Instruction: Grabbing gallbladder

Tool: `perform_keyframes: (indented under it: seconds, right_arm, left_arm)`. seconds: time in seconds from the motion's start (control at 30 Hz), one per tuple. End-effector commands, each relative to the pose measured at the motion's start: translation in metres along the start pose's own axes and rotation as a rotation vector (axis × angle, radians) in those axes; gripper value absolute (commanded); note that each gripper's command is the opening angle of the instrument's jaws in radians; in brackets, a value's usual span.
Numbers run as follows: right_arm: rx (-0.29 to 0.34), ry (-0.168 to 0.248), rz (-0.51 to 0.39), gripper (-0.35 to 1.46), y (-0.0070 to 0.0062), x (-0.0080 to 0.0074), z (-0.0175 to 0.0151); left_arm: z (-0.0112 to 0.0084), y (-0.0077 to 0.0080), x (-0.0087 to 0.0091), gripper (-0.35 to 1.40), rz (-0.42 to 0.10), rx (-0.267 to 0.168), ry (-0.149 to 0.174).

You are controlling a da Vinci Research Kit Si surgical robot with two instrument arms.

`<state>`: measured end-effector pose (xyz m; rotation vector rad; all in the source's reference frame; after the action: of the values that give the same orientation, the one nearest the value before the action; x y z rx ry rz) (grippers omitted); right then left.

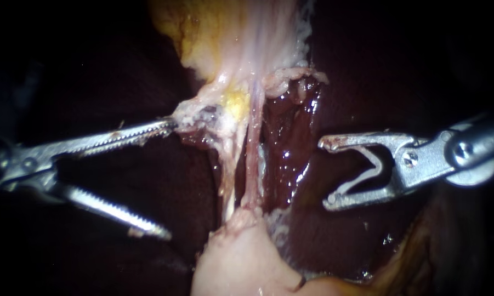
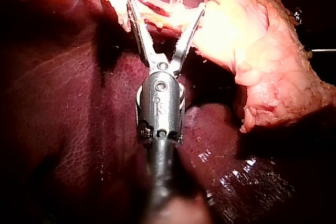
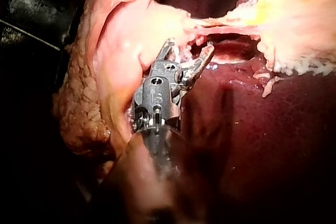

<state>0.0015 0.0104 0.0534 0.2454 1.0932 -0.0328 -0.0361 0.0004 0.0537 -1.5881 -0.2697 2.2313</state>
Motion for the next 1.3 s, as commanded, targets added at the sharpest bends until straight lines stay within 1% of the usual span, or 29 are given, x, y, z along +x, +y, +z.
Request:
perform_keyframes:
  seconds: [0.03, 0.1, 0.13, 0.2, 0.23, 0.3, 0.33, 0.4, 0.43, 0.57, 0.63, 0.7, 0.77, 0.8, 0.83, 0.87, 0.93, 0.97, 1.03, 1.07, 1.1, 1.13, 1.2, 1.27, 1.3]
  right_arm:
    - [0.000, 0.000, 0.000, 0.50, 0.0000, 0.0000, 0.0000]
    - [0.000, 0.000, 0.000, 0.50, 0.0000, 0.0000, 0.0000]
    - [0.000, 0.000, 0.000, 0.50, 0.0000, 0.0000, 0.0000]
    - [0.000, 0.000, 0.000, 0.50, 0.0000, 0.0000, 0.0000]
    - [0.000, 0.000, 0.000, 0.50, 0.0000, 0.0000, 0.0000]
    - [0.000, 0.000, 0.000, 0.50, 0.0000, 0.0000, 0.0000]
    - [0.000, 0.000, 0.000, 0.50, 0.0000, 0.0000, 0.0000]
    - [0.000, 0.000, 0.000, 0.50, 0.0000, 0.0000, 0.0000]
    - [0.000, 0.000, 0.000, 0.50, 0.0000, 0.0000, 0.0000]
    - [0.000, 0.000, 0.000, 0.50, 0.0000, 0.0000, 0.0000]
    - [0.000, 0.000, 0.000, 0.50, 0.0000, 0.0000, 0.0000]
    - [0.000, 0.000, 0.000, 0.50, -0.0001, 0.0000, 0.0000]
    - [0.000, 0.000, 0.000, 0.50, -0.0001, 0.0000, 0.0000]
    - [0.000, 0.000, 0.000, 0.50, -0.0001, 0.0000, 0.0000]
    - [0.000, 0.000, 0.000, 0.50, -0.0001, 0.0000, 0.0000]
    - [0.000, 0.000, 0.000, 0.50, -0.0001, 0.0000, 0.0000]
    - [0.000, 0.000, 0.000, 0.50, -0.0001, 0.0000, 0.0000]
    - [0.000, 0.000, 0.000, 0.50, -0.0001, 0.0000, 0.0000]
    - [0.000, 0.000, 0.000, 0.50, -0.0001, 0.0000, 0.0000]
    - [0.000, 0.000, 0.000, 0.50, -0.0001, 0.0000, 0.0000]
    - [0.000, 0.000, 0.000, 0.50, -0.0001, 0.0000, 0.0000]
    - [0.000, 0.000, 0.000, 0.50, -0.0001, 0.0000, 0.0000]
    - [0.000, 0.000, 0.000, 0.50, -0.0001, 0.0000, 0.0000]
    - [0.001, 0.000, -0.001, 0.50, -0.0001, 0.0000, 0.0000]
    - [0.001, 0.000, -0.001, 0.50, -0.0001, 0.0000, -0.0001]
  left_arm:
    - [0.0000, -0.0001, 0.0001, 1.04, 0.000, 0.005, -0.001]
    - [-0.0001, -0.0005, 0.0003, 1.04, 0.004, 0.011, -0.002]
    - [-0.0002, -0.0007, 0.0005, 1.03, -0.016, 0.024, -0.004]
    - [-0.0004, -0.0014, 0.0011, 1.03, -0.056, 0.071, -0.012]
    - [-0.0005, -0.0018, 0.0014, 1.03, -0.077, 0.087, -0.013]
    - [-0.0007, -0.0025, 0.0019, 0.98, -0.113, 0.118, -0.017]
    - [-0.0007, -0.0031, 0.0022, 0.96, -0.129, 0.141, -0.020]
    - [-0.0007, -0.0040, 0.0025, 0.88, -0.166, 0.161, -0.020]
    - [-0.0005, -0.0045, 0.0025, 0.79, -0.192, 0.169, -0.020]
    - [0.0007, -0.0058, 0.0017, 0.56, -0.258, 0.183, -0.057]
    - [0.0015, -0.0063, 0.0011, 0.47, -0.285, 0.188, -0.075]
    - [0.0023, -0.0066, 0.0003, 0.44, -0.305, 0.193, -0.090]
    - [0.0027, -0.0066, -0.0005, 0.42, -0.324, 0.197, -0.103]
    - [0.0028, -0.0066, -0.0009, 0.42, -0.333, 0.192, -0.113]
    - [0.0030, -0.0066, -0.0015, 0.42, -0.354, 0.190, -0.126]
    - [0.0031, -0.0065, -0.0018, 0.42, -0.358, 0.188, -0.134]
    - [0.0033, -0.0064, -0.0024, 0.34, -0.361, 0.184, -0.145]
    - [0.0033, -0.0064, -0.0026, 0.24, -0.372, 0.185, -0.150]
    - [0.0030, -0.0064, -0.0025, -0.01, -0.384, 0.185, -0.155]
    - [0.0028, -0.0064, -0.0023, -0.27, -0.396, 0.184, -0.160]
    - [0.0025, -0.0063, -0.0021, -0.35, -0.409, 0.184, -0.168]
    - [0.0022, -0.0063, -0.0018, -0.35, -0.427, 0.195, -0.182]
    - [0.0016, -0.0062, -0.0013, -0.35, -0.451, 0.214, -0.195]
    - [0.0010, -0.0060, -0.0006, -0.35, -0.461, 0.216, -0.198]
    - [0.0006, -0.0060, 0.0000, -0.35, -0.464, 0.218, -0.198]
